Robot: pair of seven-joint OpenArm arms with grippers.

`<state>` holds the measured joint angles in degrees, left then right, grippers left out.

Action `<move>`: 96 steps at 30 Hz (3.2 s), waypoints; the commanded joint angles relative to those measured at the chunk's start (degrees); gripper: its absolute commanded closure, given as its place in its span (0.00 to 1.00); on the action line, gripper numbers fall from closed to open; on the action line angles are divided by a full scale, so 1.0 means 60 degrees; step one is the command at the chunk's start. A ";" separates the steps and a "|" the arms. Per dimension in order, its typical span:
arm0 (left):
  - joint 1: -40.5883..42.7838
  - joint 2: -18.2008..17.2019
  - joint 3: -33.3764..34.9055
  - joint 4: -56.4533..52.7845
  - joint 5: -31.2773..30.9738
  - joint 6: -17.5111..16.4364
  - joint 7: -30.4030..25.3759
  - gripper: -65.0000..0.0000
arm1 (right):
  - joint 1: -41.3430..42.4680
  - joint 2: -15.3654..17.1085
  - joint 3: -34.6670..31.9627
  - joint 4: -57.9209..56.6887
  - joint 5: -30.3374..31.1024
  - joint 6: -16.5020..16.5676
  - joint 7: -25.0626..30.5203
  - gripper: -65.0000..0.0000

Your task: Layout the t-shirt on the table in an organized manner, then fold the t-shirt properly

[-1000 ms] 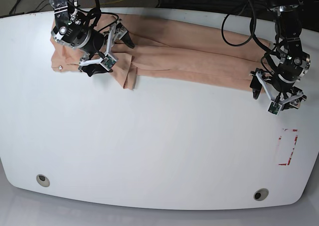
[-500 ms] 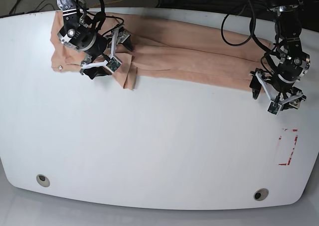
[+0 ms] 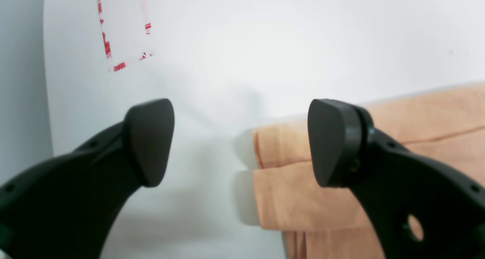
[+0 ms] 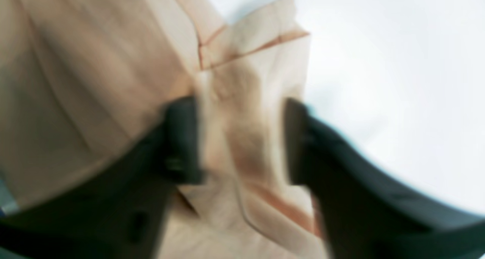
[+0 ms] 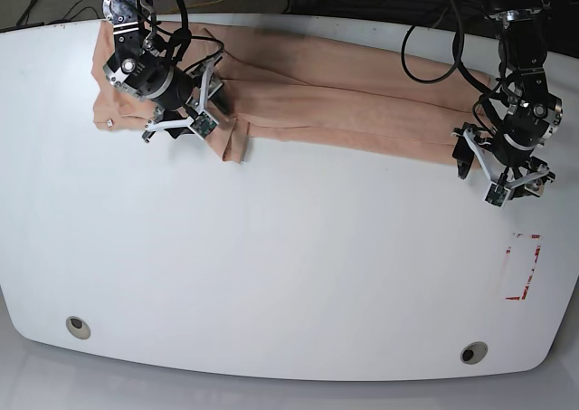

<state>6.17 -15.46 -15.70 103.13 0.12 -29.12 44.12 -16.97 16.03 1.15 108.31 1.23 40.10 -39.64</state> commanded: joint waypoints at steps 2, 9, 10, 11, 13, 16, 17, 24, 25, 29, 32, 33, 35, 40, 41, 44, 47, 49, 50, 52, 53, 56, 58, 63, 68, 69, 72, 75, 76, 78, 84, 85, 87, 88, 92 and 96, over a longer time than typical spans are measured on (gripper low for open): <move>-0.0099 -0.0126 -0.0057 0.0167 -0.0042 0.0056 -0.0152 0.20 | 0.0052 0.0090 0.0051 0.0153 0.0036 -0.0016 0.0137 0.80; -0.0099 -0.0126 -0.0057 0.0167 -0.0042 0.0056 -0.0152 0.20 | 0.0052 0.0090 0.0051 0.0153 0.0036 -0.0016 0.0123 1.00; -0.0099 -0.0126 -0.0057 0.0167 -0.0042 0.0056 -0.0152 0.20 | 0.0037 0.0090 0.0051 0.0168 0.0036 -0.0016 0.0123 1.00; -0.0099 -0.0126 -0.0057 0.0167 -0.0042 0.0056 -0.0152 0.20 | 0.0037 0.0090 0.0051 0.0182 0.0036 -0.0016 0.0123 1.00; -0.0099 -0.0126 -0.0057 0.0167 -0.0042 0.0056 -0.0152 0.20 | 0.0008 0.0090 0.0051 0.0226 0.0036 -0.0016 0.0108 1.00; -0.0099 -0.0126 -0.0057 0.0167 -0.0042 0.0056 -0.0152 0.20 | -0.0036 0.0090 0.0051 0.0446 0.0051 -0.0016 0.0079 1.00; -0.0099 -0.0126 -0.0057 0.0167 -0.0042 0.0056 -0.0152 0.20 | -0.0080 0.0090 0.0051 0.0578 0.0065 -0.0016 -0.0009 1.00; -0.0099 -0.0126 -0.0057 0.0167 -0.0042 0.0056 -0.0152 0.20 | -0.0241 0.0178 0.0226 0.1120 0.1560 -0.0016 -0.0962 1.00; -0.0099 -0.0126 -0.0057 0.0167 -0.0042 0.0056 -0.0152 0.20 | -0.0241 0.0207 0.0402 0.1120 0.2014 -0.0016 -0.1123 1.00; -0.0099 -0.0126 -0.0057 0.0152 -0.0042 0.0056 -0.0152 0.20 | -0.0270 0.0544 0.1003 0.1105 0.3743 -0.0016 -0.1855 1.00; -0.0099 -0.0126 -0.0057 0.0152 -0.0042 0.0056 -0.0152 0.20 | -0.0387 0.1028 0.1164 0.1105 0.5120 -0.0016 -0.2280 1.00; -0.0099 -0.0126 -0.0057 0.0152 -0.0042 0.0056 -0.0152 0.20 | -0.0402 0.1262 0.1164 0.1091 0.5648 -0.0016 -0.2383 1.00; -0.0099 -0.0126 -0.0057 0.0152 -0.0042 0.0056 -0.0152 0.20 | -0.0431 0.1628 0.1164 0.1091 0.6541 -0.0016 -0.2500 1.00; -0.0099 -0.0126 -0.0027 0.0152 -0.0042 0.0056 -0.0152 0.20 | -0.0681 0.2757 0.1120 0.1076 0.8593 -0.0016 -0.2603 1.00; -0.0099 -0.0126 -0.0027 0.0152 -0.0042 0.0056 -0.0152 0.20 | -0.0812 0.2903 0.1120 0.1091 0.8856 -0.0016 -0.2603 1.00; -0.0099 -0.0126 -0.0027 0.0152 -0.0042 0.0056 -0.0152 0.20 | -0.1047 0.3255 0.1120 0.1105 0.9369 -0.0016 -0.2603 1.00; -0.0099 -0.0126 -0.0013 0.0152 -0.0042 0.0056 -0.0152 0.20 | -0.1296 0.3431 0.1120 0.1105 0.9443 -0.0016 -0.2603 1.00; -0.0099 -0.0126 -0.0013 0.0152 -0.0042 0.0056 -0.0152 0.20 | -0.1574 0.3489 0.1120 0.1105 0.9443 -0.0016 -0.2603 1.00; -0.0099 -0.0126 -0.0013 0.0152 -0.0042 0.0056 -0.0152 0.20 | -0.1648 0.3489 0.1120 0.1105 0.9443 -0.0016 -0.2603 1.00; -0.0099 -0.0126 -0.0013 0.0152 -0.0042 0.0056 -0.0152 0.20 | -0.1985 0.3504 0.1120 0.1105 0.9443 -0.0016 -0.2603 1.00; -0.0099 -0.0126 -0.0013 0.0152 -0.0042 0.0056 -0.0152 0.20 | -0.2102 0.3518 0.1120 0.1105 0.9443 -0.0016 -0.2603 1.00; -0.0099 -0.0126 -0.0013 0.0152 -0.0042 0.0056 -0.0152 0.20 | -0.2483 0.3782 0.1105 0.1105 0.9443 -0.0016 -0.2603 1.00; -0.0099 -0.0126 -0.0013 0.0152 -0.0042 0.0056 -0.0152 0.20 | -0.2702 0.3885 0.1091 0.1105 0.9486 -0.0016 -0.2603 1.00; -0.0099 -0.0126 -0.0013 0.0152 -0.0042 0.0056 -0.0152 0.20 | -0.3098 0.4031 0.1091 0.1105 0.9413 -0.0016 -0.2603 1.00; -0.0099 -0.0126 -0.0013 0.0152 -0.0042 0.0056 -0.0152 0.20 | -0.3142 0.4090 0.1091 0.1062 0.9399 -0.0016 -0.2603 1.00; -0.0099 -0.0126 -0.0013 0.0152 -0.0042 0.0056 -0.0152 0.20 | -0.3142 0.4090 0.1091 0.1062 0.9384 -0.0016 -0.2603 0.98; -0.0099 -0.0111 -0.0013 0.0152 -0.0042 0.0056 -0.0152 0.20 | -0.3113 0.4075 0.1105 0.1062 0.9193 -0.0016 -0.2603 0.93; -0.0099 -0.0097 -0.0013 0.0152 -0.0042 0.0056 -0.0152 0.20 | -0.3083 0.4031 0.1105 0.1062 0.8900 -0.0016 -0.2588 0.94; -0.0099 -0.0097 -0.0013 0.0152 -0.0042 0.0056 -0.0152 0.20 | -0.3039 0.3929 0.1105 0.1062 0.8827 -0.0016 -0.2573 0.96; -0.0099 -0.0097 -0.0013 0.0152 -0.0042 0.0056 -0.0152 0.20 | -0.2878 0.3738 0.1120 0.1062 0.8725 -0.0016 -0.2588 0.97; -0.0099 -0.0126 -0.0013 0.0152 -0.0042 0.0056 -0.0152 0.20 | -0.2776 0.3533 0.1120 0.1047 0.8212 -0.0016 -0.2603 0.89; -0.0099 -0.0126 -0.0013 0.0152 -0.0042 0.0056 -0.0152 0.20 | -0.2776 0.3533 0.1120 0.1047 0.8168 -0.0016 -0.2603 0.85; -0.0099 -0.0126 -0.0042 0.0152 -0.0042 0.0056 -0.0152 0.20 | -0.2776 0.3533 0.1120 0.1047 0.8080 -0.0016 -0.2603 0.71; -0.0099 -0.0126 -0.0042 0.0152 -0.0042 0.0056 -0.0152 0.20 | -0.2776 0.3533 0.1149 0.1047 0.8080 -0.0016 -0.2603 0.66; -0.0084 -0.0126 -0.0057 0.0152 -0.0042 0.0056 -0.0152 0.20 | -0.2746 0.3592 0.1325 0.1047 0.8080 -0.0016 -0.2588 0.42; 0.0121 -0.0126 -0.0027 0.0181 -0.0071 0.0056 -0.0152 0.20 | -0.2732 0.3416 0.1985 0.1062 0.8065 -0.0016 -0.2500 0.32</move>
<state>6.74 -15.59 -15.70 103.13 0.12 -29.10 44.10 -33.50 36.27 10.83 113.84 48.80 39.68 -55.88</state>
